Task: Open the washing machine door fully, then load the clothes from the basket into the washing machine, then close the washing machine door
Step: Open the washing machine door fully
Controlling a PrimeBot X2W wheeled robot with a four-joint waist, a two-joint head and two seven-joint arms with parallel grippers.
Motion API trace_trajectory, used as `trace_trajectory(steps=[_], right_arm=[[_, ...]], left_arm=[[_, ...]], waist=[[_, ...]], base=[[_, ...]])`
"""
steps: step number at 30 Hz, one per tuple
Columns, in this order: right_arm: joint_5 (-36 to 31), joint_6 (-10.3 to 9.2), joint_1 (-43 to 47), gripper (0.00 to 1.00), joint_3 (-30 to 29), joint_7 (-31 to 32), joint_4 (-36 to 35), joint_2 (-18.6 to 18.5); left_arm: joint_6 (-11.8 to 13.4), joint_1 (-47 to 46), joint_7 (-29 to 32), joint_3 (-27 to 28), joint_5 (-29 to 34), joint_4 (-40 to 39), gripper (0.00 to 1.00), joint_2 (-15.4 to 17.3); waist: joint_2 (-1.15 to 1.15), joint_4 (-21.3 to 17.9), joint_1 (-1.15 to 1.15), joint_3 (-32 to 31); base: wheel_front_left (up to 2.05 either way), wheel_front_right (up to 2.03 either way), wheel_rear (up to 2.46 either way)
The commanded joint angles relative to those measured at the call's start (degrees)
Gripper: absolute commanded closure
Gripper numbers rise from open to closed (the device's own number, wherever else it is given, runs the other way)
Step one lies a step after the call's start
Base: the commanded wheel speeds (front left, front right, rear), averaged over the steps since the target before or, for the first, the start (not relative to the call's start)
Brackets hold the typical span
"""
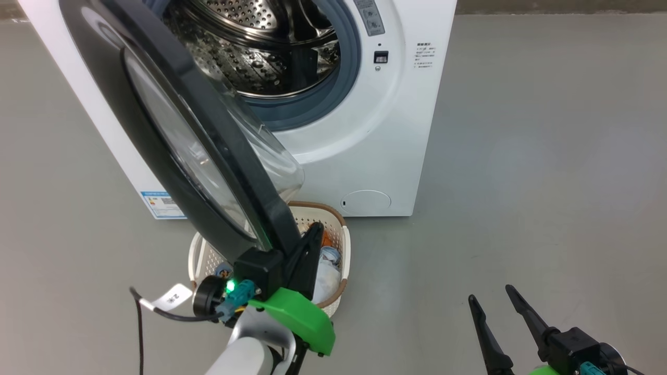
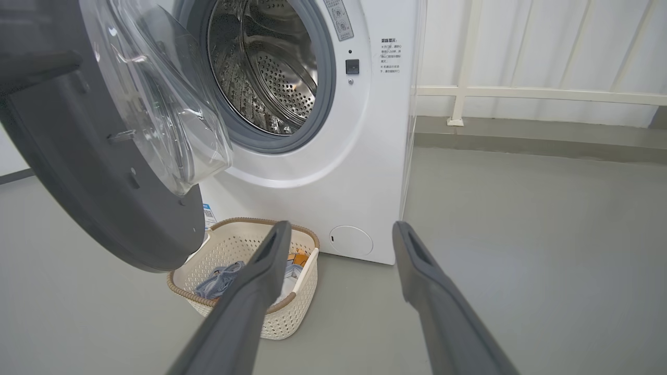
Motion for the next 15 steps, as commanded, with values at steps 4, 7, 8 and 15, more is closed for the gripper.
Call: trace_trajectory(steps=[4, 7, 8, 15], right_arm=[[1.1, 0.09, -0.9, 0.00, 1.1, 0.5, -1.5, -0.4], [1.4, 0.09, -1.1, 0.00, 1.0, 0.6, -1.8, -0.4], [1.4, 0.09, -1.2, 0.00, 1.0, 0.6, -1.8, -0.4], [1.8, 0.09, -1.3, 0.00, 0.9, 0.5, -1.7, -0.4]], left_arm=[[0.4, -0.7, -1.2, 2.6, -1.3, -1.4, 1.00, 1.0], [1.0, 0.2, -1.2, 3.1, -1.7, -1.6, 1.00, 1.5], [1.2, 0.5, -1.3, 3.3, -1.7, -1.7, 1.00, 1.6], [3.0, 2.9, -1.9, 5.0, -2.7, -3.9, 1.00, 2.8]], waist=[[0.00, 0.4, 0.00, 0.2], [0.00, 0.5, 0.00, 0.4], [0.00, 0.5, 0.00, 0.4], [0.00, 0.7, 0.00, 0.9]], base=[[0.00, 0.00, 0.00], [0.00, 0.00, 0.00], [0.00, 0.00, 0.00], [0.00, 0.00, 0.00]])
